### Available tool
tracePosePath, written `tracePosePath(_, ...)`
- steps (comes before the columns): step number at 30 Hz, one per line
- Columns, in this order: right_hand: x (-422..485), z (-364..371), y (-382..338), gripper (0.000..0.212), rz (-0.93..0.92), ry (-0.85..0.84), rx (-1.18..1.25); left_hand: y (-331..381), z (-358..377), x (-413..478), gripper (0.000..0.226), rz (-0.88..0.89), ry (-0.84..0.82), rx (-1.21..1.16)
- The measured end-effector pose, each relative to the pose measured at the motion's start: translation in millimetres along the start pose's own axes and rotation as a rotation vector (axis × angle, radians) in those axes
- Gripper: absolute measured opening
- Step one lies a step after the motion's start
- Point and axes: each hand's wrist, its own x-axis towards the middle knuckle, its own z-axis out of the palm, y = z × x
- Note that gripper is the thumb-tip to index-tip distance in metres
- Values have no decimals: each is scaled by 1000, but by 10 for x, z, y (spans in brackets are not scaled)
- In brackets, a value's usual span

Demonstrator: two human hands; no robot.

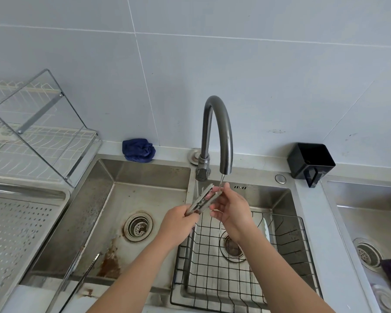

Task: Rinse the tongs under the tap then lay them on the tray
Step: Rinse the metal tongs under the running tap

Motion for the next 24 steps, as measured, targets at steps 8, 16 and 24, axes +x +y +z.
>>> tracePosePath(8,-80,-140,-141,14,-94,-86,-207,66,273,112,22,-74,-95,-388)
tracePosePath(16,44,-153,-368,13,-294,52,-422,214,395,246,17,-75,-87,-444)
tracePosePath(24,36,-92,-113,5,-188,9,-441,110,331,237,11,-92,-124,-536)
